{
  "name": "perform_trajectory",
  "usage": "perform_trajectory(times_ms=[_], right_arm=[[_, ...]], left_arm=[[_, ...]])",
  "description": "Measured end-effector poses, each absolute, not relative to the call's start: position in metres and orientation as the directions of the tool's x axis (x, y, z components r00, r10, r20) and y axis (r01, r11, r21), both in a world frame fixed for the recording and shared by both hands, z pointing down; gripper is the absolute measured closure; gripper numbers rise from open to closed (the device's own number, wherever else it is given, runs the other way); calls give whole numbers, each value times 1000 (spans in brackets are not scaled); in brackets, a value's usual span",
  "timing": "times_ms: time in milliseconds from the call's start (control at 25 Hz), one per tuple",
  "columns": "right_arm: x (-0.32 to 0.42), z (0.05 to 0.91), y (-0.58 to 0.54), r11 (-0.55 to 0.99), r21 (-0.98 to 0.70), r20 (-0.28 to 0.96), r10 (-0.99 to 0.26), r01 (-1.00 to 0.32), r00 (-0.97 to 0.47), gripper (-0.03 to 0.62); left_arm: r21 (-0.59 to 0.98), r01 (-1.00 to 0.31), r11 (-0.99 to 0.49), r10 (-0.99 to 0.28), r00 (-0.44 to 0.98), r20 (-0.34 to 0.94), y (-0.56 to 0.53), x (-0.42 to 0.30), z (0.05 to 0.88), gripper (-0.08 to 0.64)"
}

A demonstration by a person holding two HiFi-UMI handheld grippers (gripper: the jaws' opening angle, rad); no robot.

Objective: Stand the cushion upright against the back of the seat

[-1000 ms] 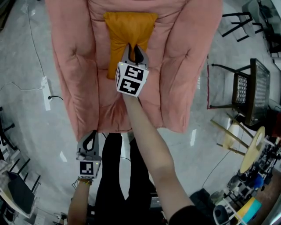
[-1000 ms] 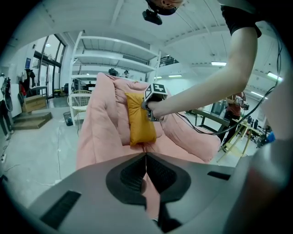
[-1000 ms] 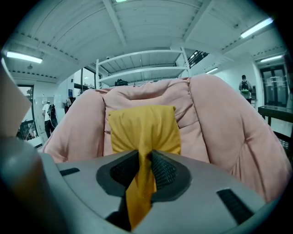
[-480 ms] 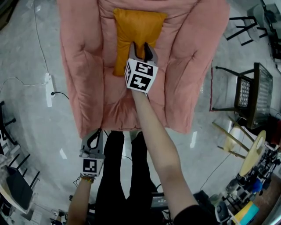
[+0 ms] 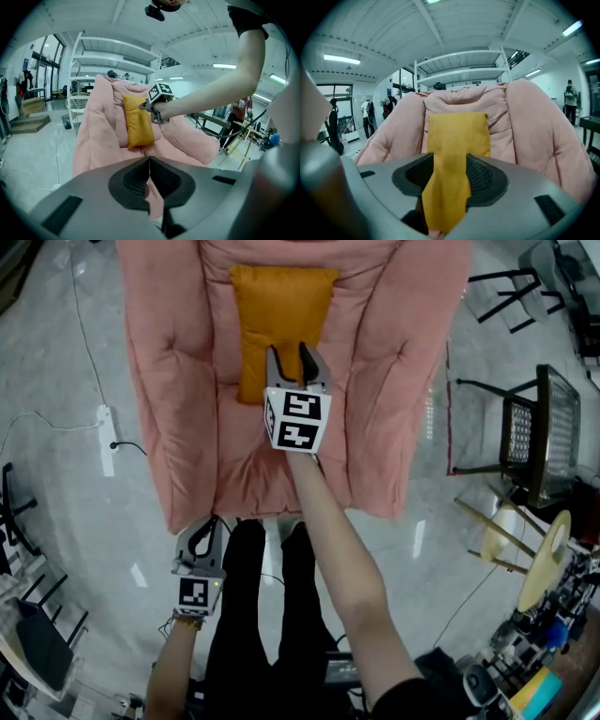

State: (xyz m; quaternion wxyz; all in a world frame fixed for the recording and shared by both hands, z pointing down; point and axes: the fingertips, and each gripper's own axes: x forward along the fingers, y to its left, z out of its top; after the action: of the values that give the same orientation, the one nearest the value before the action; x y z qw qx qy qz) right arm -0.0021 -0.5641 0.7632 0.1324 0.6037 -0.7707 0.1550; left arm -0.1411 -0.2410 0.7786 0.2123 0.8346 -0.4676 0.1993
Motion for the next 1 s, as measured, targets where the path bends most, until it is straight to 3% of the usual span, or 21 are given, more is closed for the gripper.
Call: perform_trajectory(times_ms=[400, 480, 640, 1000], right_arm=[[-11, 770, -477, 376, -72, 394, -840, -924, -373, 390], [-12, 774, -458, 398, -82, 396, -829, -914, -396, 416], [-14, 770, -422, 442, -91, 395, -807, -893, -439, 529], [-5, 709, -325, 550, -144, 432, -713, -822, -553, 571]], left_arm=[[161, -855, -493, -723, 506, 470, -271, -116, 777, 546], [171, -844, -509, -730, 528, 434, -282, -101, 772, 546], [198, -838, -508, -761, 544, 353, -298, -76, 752, 546], [173, -828, -533, -773, 560, 298, -265, -44, 681, 546]])
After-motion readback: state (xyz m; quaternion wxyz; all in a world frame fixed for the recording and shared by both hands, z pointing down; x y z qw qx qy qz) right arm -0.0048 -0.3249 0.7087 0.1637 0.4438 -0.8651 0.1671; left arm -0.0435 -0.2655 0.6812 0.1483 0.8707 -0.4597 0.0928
